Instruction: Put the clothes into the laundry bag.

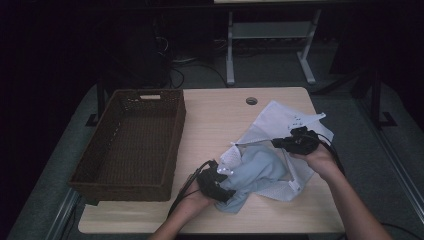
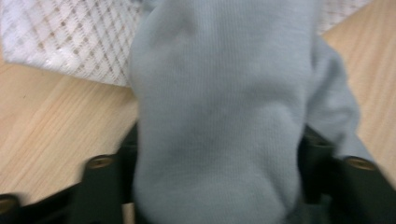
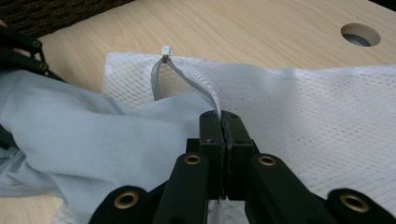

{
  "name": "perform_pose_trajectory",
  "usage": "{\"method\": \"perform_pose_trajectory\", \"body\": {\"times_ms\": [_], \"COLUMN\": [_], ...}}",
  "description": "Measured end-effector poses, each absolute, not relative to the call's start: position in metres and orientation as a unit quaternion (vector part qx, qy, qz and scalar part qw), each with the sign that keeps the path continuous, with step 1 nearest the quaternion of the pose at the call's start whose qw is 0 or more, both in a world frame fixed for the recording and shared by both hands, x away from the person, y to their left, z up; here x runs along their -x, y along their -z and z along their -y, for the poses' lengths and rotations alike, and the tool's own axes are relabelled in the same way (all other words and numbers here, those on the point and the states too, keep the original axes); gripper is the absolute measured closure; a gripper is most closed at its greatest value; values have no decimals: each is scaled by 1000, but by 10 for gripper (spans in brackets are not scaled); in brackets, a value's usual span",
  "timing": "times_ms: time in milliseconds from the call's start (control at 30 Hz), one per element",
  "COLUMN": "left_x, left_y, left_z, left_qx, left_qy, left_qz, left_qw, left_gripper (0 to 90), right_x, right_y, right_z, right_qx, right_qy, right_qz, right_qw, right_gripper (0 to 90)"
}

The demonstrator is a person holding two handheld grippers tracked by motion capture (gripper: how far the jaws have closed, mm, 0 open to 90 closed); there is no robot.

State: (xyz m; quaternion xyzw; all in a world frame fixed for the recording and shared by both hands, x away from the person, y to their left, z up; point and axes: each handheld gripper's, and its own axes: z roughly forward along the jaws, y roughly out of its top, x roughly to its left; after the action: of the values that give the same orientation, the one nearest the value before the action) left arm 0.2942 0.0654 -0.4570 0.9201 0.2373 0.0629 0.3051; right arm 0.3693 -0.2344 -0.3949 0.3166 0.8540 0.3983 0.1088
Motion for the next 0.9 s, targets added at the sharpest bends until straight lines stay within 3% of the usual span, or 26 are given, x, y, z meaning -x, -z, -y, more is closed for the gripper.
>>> {"method": "perform_pose_trajectory", "body": {"times_ms": [200, 900], "left_x": [-296, -306], "left_y": [455, 426], "left_z": [-66, -49], "left_qx": [-921, -899], "left_qy": [-46, -45], "left_qz": [-232, -231], "left_qw": [308, 369], "left_gripper": [681, 725], "right_x": [-369, -369], "right_y": [395, 397], "right_z": [234, 230], "right_qx": [-316, -311], "right_qy": [-399, -397], "right_qz": [-854, -857], "right_qw": [109, 103], "right_gripper": [884, 884]}}
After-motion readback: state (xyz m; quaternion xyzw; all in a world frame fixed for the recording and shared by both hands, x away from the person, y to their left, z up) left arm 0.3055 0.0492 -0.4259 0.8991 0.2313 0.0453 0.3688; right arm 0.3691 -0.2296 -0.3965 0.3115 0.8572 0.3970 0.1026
